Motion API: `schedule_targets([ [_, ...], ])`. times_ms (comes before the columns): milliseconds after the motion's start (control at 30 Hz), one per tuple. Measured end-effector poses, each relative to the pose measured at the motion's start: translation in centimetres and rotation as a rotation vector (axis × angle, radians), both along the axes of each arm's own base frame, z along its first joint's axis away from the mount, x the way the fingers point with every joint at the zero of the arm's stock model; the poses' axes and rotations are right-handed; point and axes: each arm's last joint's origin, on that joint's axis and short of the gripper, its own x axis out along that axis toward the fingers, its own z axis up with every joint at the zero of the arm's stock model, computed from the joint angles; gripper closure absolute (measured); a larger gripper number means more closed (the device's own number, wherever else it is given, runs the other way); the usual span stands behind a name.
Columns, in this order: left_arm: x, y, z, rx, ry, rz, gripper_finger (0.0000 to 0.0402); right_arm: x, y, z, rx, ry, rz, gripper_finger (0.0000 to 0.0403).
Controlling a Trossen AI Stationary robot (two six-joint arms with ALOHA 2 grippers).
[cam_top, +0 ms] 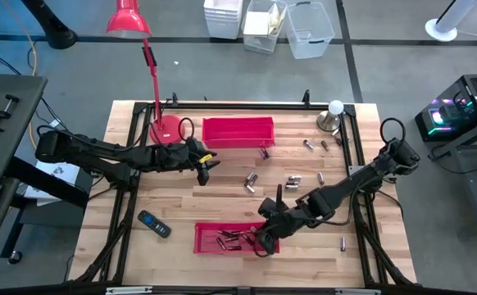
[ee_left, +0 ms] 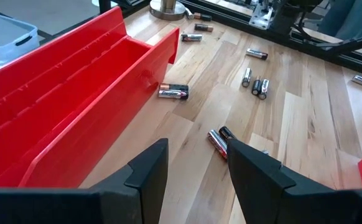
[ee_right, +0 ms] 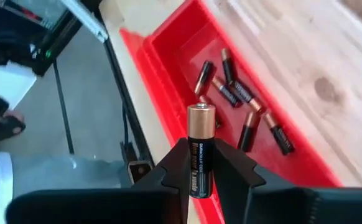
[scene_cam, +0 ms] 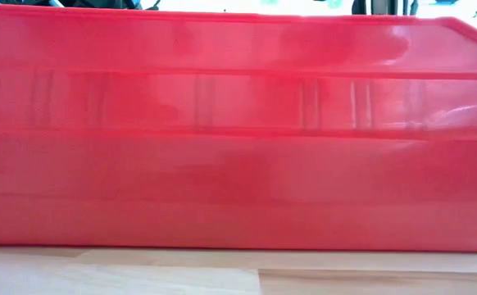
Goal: Sort batteries
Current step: Put the brown battery into the bottom red bin
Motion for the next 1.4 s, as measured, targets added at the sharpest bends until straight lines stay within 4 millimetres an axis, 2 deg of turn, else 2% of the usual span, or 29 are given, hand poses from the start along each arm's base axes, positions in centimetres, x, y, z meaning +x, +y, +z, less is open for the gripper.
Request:
schedule_targets([
  [367,0.0,0.0,0.0,0.0,0.0,0.0,0.0245,0.1,-0.3,-0.1,0.014,0.018,0.036,0.0328],
  [667,0.0,0.0,0.0,0.0,0.0,0.0,0.0245,0.3,-0.6,-0.1,0.033,0.028,0.071,0.0234],
  [900,0.0,0.0,0.0,0.0,0.0,0.0,0.0245,0.2,-1.2,-0.1,0.072,0.073,0.039,0.0222],
  [1133,0.0,0.0,0.0,0.0,0.0,0.0,0.0245,-2.4,-2.7,0.3,-0.028,0.257,-0.046,0.0222],
  [1400,0.0,0.0,0.0,-0.009,-0.006,-0.001,0.0245,-5.8,-4.7,1.8,-0.152,0.385,-0.149,0.0222],
])
